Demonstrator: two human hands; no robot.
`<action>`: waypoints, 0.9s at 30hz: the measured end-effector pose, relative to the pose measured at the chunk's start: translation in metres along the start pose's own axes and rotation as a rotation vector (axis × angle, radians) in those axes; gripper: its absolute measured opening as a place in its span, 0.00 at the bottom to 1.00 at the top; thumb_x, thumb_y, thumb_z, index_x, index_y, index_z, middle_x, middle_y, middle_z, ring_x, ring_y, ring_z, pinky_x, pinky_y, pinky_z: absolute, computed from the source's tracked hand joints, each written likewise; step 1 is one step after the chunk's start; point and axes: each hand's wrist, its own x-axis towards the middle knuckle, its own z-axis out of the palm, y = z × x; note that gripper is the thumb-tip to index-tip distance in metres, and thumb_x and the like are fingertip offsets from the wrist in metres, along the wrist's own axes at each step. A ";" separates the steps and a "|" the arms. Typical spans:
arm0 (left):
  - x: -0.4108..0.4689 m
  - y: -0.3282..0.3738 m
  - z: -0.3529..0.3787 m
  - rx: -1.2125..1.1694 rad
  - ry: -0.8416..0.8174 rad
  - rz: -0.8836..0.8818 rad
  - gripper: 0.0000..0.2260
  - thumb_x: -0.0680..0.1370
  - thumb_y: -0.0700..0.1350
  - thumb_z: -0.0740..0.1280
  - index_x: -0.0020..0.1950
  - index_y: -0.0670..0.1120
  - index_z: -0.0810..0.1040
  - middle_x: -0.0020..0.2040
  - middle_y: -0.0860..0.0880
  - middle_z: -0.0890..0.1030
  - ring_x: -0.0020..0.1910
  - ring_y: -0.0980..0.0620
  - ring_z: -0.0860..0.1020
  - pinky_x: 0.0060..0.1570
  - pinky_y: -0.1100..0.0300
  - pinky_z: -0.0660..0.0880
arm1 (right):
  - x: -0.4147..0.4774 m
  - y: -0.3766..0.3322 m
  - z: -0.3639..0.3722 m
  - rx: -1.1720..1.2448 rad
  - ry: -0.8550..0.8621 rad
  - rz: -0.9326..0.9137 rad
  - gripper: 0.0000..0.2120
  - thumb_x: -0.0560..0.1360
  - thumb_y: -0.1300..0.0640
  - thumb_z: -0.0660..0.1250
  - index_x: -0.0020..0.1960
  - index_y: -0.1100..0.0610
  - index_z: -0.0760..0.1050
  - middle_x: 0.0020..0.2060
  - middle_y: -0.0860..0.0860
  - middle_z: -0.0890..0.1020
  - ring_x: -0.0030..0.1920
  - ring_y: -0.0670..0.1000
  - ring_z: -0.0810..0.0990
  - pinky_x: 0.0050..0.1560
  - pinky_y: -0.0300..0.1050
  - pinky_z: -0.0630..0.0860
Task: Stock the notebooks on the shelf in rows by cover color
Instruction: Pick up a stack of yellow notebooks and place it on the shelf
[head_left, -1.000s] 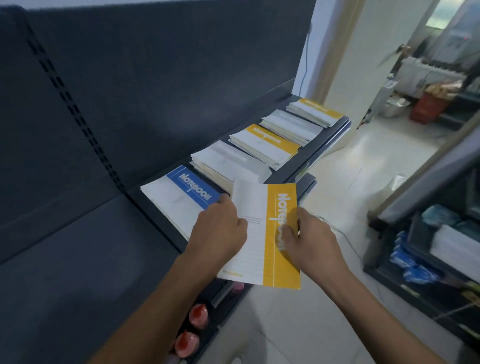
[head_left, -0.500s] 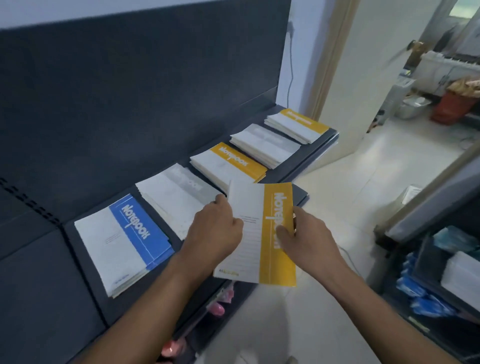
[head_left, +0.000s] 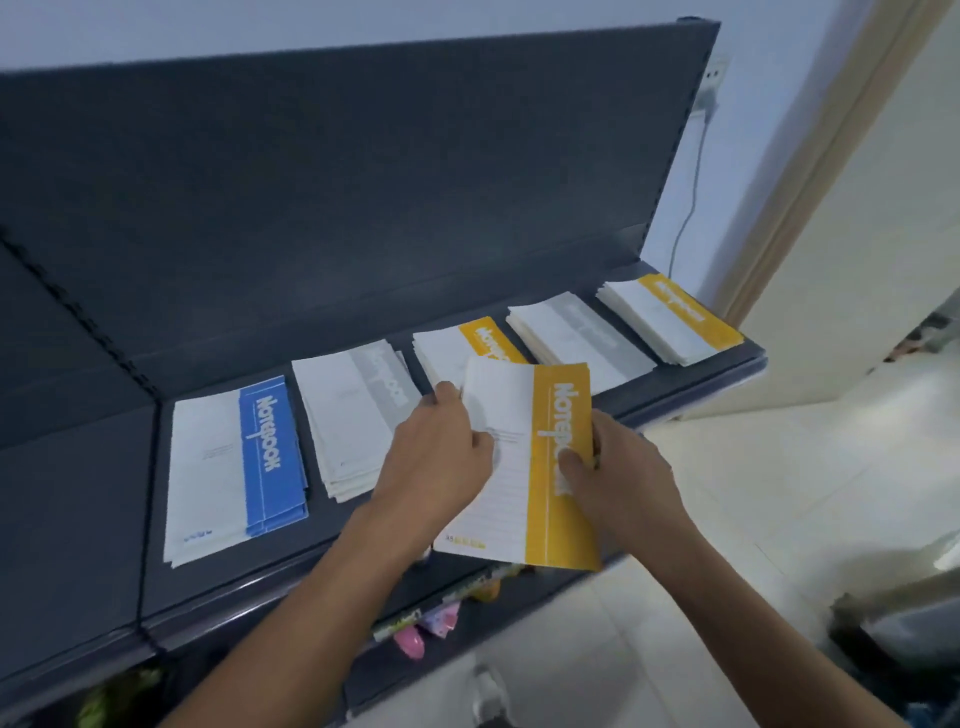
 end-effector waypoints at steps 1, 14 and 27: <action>0.006 0.000 0.001 0.003 0.007 -0.018 0.10 0.80 0.46 0.60 0.59 0.44 0.67 0.50 0.48 0.73 0.42 0.50 0.73 0.32 0.59 0.65 | 0.010 -0.001 0.001 -0.009 -0.016 -0.013 0.09 0.80 0.53 0.61 0.59 0.49 0.72 0.51 0.47 0.79 0.47 0.50 0.74 0.44 0.46 0.65; 0.103 -0.009 0.011 0.005 0.089 -0.160 0.11 0.79 0.46 0.62 0.57 0.42 0.66 0.44 0.50 0.72 0.40 0.50 0.71 0.30 0.60 0.63 | 0.148 -0.013 0.015 -0.069 -0.114 -0.153 0.11 0.79 0.53 0.63 0.61 0.50 0.74 0.46 0.50 0.73 0.43 0.51 0.77 0.44 0.48 0.73; 0.134 -0.024 0.039 0.033 0.141 -0.337 0.13 0.81 0.45 0.64 0.62 0.40 0.69 0.52 0.46 0.77 0.43 0.50 0.74 0.39 0.60 0.67 | 0.212 -0.010 0.043 -0.148 -0.222 -0.299 0.08 0.79 0.55 0.62 0.57 0.50 0.74 0.44 0.50 0.72 0.37 0.50 0.76 0.34 0.42 0.69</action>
